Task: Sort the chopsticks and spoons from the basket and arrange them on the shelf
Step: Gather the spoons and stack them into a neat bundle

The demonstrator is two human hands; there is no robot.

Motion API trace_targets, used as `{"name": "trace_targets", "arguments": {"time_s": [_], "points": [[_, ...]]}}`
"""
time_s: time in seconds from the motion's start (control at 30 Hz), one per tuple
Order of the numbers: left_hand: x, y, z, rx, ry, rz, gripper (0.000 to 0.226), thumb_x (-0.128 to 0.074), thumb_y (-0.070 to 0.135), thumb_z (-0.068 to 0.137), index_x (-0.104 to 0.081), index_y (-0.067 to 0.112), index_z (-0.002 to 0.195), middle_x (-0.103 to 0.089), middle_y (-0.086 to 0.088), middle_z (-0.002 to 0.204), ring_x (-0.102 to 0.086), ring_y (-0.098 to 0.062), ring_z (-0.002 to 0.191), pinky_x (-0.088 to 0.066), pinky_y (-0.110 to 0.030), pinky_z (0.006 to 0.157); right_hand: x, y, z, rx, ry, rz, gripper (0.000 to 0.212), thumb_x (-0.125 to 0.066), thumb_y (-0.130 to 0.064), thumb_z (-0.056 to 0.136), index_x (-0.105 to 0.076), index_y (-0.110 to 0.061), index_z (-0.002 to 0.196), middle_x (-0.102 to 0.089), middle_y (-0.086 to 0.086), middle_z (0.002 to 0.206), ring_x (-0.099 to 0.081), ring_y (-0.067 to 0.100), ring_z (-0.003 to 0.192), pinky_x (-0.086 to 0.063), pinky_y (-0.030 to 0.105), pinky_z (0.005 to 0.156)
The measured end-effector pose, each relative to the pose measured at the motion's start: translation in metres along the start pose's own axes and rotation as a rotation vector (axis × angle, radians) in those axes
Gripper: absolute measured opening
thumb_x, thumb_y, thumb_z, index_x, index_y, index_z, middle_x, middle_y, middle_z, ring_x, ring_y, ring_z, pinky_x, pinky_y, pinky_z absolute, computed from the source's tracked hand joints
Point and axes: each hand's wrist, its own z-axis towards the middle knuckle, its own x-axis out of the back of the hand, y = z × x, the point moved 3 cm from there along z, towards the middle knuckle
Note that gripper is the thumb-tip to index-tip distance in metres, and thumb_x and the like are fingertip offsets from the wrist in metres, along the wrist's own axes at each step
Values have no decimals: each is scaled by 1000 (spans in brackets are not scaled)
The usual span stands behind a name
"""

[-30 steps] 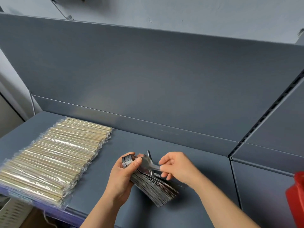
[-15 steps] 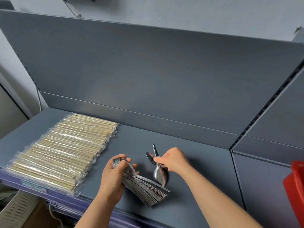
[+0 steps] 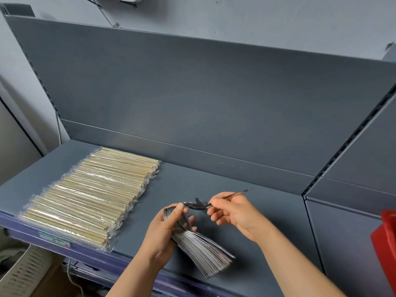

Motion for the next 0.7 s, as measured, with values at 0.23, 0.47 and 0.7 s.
{"name": "trace_targets", "arguments": {"time_s": [0.23,0.47,0.7], "points": [[-1,3,15,-35,51,-41,24,-67,1,82,-55,14,100,-65,-17,81,-71,-32,79,-58,-36,64,2,13,-18,6,-144,-26,37,-53,-37,87,-75,-9,97,-71,8,99,-59,11,79,-48,25,79],[15,11,26,-74,91,41,21,-63,-1,86,-56,11,101,-70,-15,67,-73,-32,74,-53,-41,78,45,30,-3,32,264,-705,22,-69,-34,85,-71,-21,102,-68,-6,97,-56,7,83,-47,28,84],[15,5,24,-62,93,126,26,-68,6,83,-58,5,107,-70,-15,82,-71,-38,82,-54,-45,77,39,36,4,50,282,-902,12,-61,-23,87,-73,-24,89,-63,-14,66,-52,3,55,-42,21,57]]}}
